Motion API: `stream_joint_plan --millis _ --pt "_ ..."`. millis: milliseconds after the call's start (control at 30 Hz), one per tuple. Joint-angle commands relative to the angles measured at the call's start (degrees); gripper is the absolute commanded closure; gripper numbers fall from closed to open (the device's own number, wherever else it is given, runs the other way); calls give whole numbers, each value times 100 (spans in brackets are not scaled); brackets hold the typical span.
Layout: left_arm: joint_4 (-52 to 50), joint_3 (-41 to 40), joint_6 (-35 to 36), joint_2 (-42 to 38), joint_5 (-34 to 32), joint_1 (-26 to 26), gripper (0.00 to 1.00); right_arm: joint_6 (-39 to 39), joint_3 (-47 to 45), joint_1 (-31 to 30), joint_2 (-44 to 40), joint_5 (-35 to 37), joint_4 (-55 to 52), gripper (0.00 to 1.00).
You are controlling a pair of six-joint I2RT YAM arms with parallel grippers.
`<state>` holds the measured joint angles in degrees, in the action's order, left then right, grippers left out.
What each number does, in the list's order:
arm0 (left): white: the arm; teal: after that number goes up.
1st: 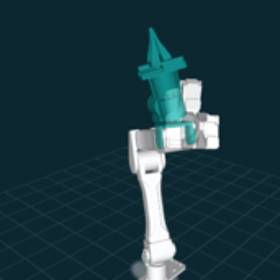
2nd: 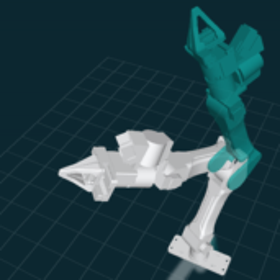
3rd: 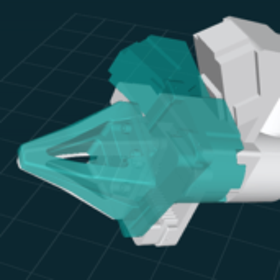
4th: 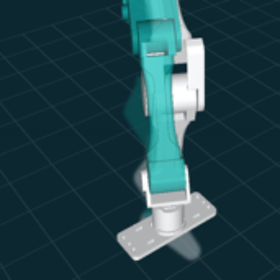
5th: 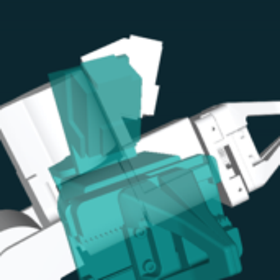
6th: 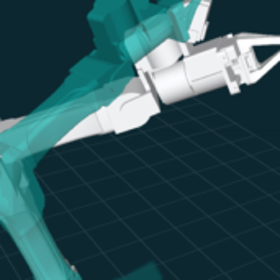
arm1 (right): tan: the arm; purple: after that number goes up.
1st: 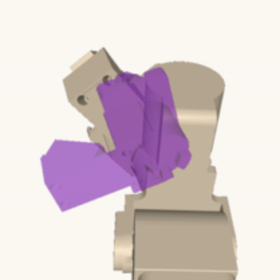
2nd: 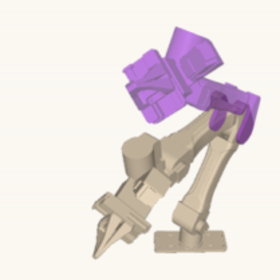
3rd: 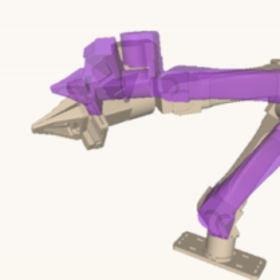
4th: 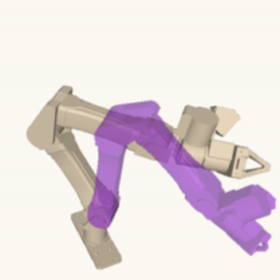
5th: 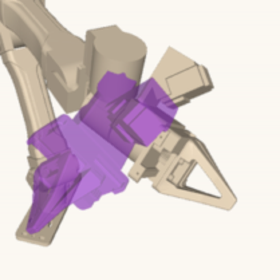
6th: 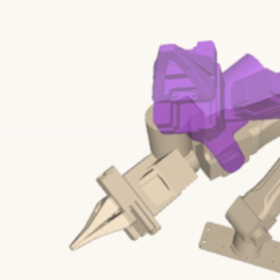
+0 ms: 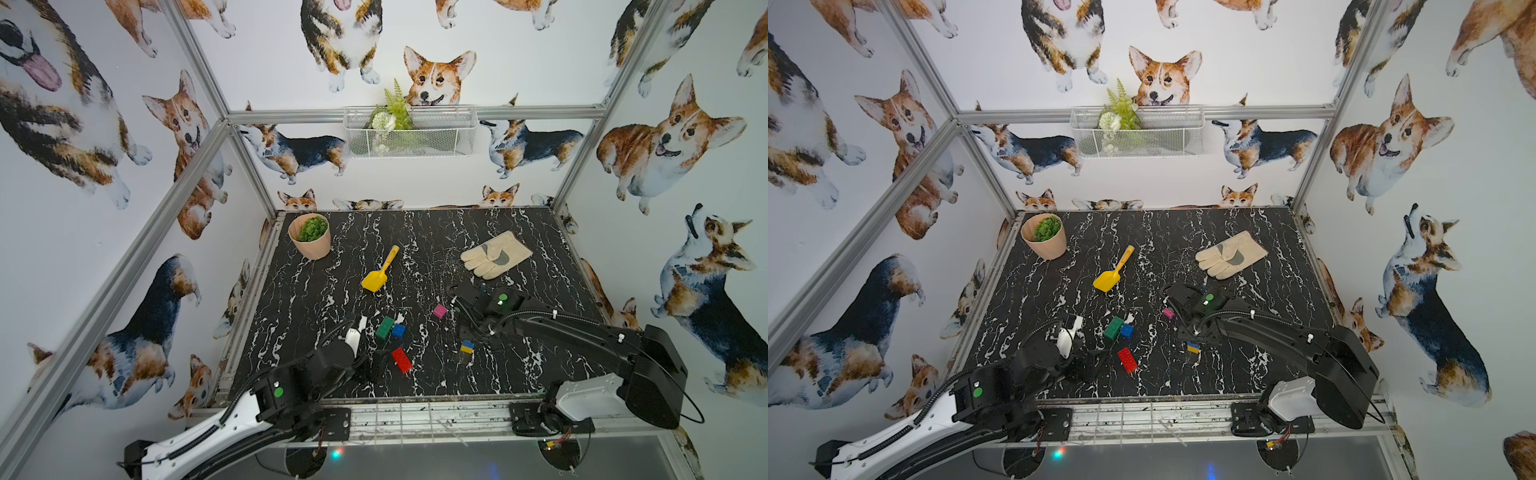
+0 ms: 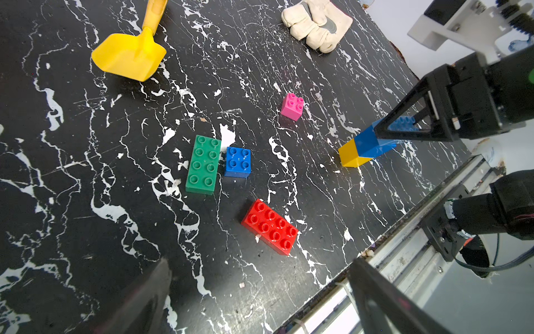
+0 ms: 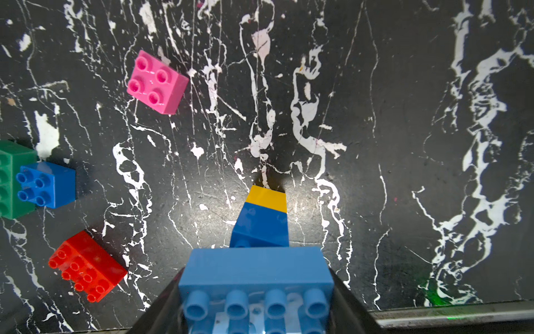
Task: Assemble a spoon with lego
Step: Assemble the lego brick with the lego brick.
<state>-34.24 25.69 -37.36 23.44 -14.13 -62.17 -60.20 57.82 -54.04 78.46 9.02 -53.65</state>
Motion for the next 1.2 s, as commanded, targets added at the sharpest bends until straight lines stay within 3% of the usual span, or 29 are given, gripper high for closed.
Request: stream_joint_plan --millis 0,1167 --pt "-39 -3 -60 -15 -118 -27 0 -264 139 -59 12 162 -99 70" --pt "-210 6 -107 -239 -435 -417 0 -931 -34 -260 20 423 -172 73"
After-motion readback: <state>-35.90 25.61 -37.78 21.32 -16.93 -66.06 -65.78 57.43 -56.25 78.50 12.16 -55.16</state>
